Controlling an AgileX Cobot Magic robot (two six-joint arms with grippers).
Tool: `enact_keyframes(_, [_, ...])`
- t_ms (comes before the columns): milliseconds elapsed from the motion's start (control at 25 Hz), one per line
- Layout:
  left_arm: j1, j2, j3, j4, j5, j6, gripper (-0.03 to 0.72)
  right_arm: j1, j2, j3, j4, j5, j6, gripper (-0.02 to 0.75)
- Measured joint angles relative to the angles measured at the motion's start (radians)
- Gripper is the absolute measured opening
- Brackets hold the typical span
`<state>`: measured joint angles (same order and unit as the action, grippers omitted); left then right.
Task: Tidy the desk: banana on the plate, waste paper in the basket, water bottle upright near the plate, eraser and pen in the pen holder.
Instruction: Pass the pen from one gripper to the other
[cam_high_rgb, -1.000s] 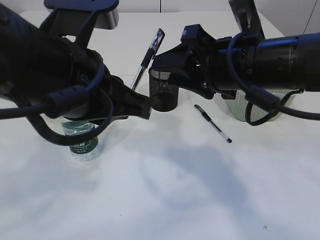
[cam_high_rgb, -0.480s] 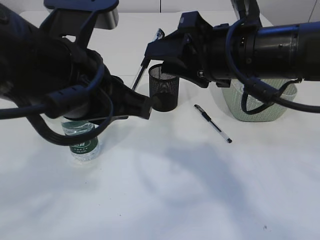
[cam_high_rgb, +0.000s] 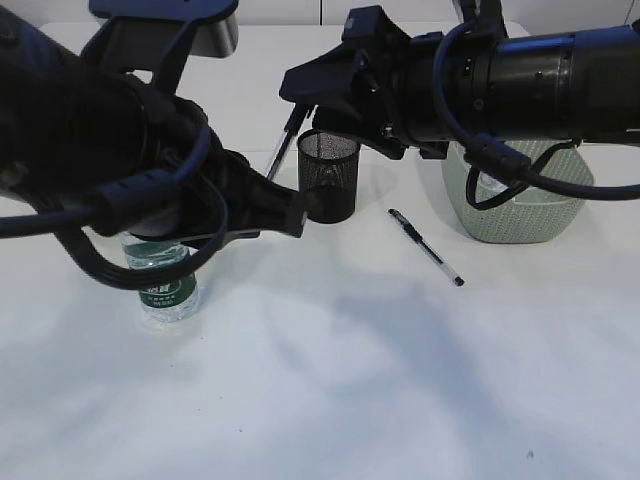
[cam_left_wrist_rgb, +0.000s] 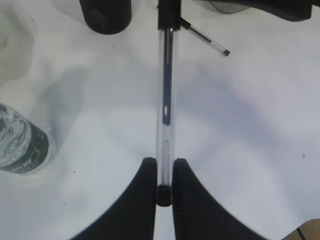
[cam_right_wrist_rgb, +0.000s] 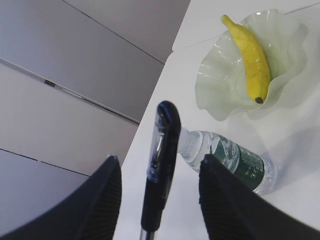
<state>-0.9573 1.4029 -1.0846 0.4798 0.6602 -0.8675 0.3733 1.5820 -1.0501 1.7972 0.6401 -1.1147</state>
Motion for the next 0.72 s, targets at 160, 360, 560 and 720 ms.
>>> enact_keyframes(160, [0.000, 0.000, 0.000, -0.006, -0.010, 0.000, 0.025, 0.000, 0.002, 0.000, 0.000, -0.006, 0.000, 0.378])
enact_keyframes(360, [0.000, 0.000, 0.000, -0.010, -0.012, 0.002, 0.025, 0.000, 0.002, 0.000, 0.000, -0.012, 0.000, 0.378])
enact_keyframes(560, [0.000, 0.000, 0.000, -0.015, -0.012, 0.002, 0.025, 0.000, 0.002, -0.019, 0.000, -0.013, 0.000, 0.378])
enact_keyframes(720, [0.000, 0.000, 0.000, -0.019, -0.012, 0.002, 0.025, 0.000, 0.002, -0.029, 0.000, -0.015, 0.000, 0.378])
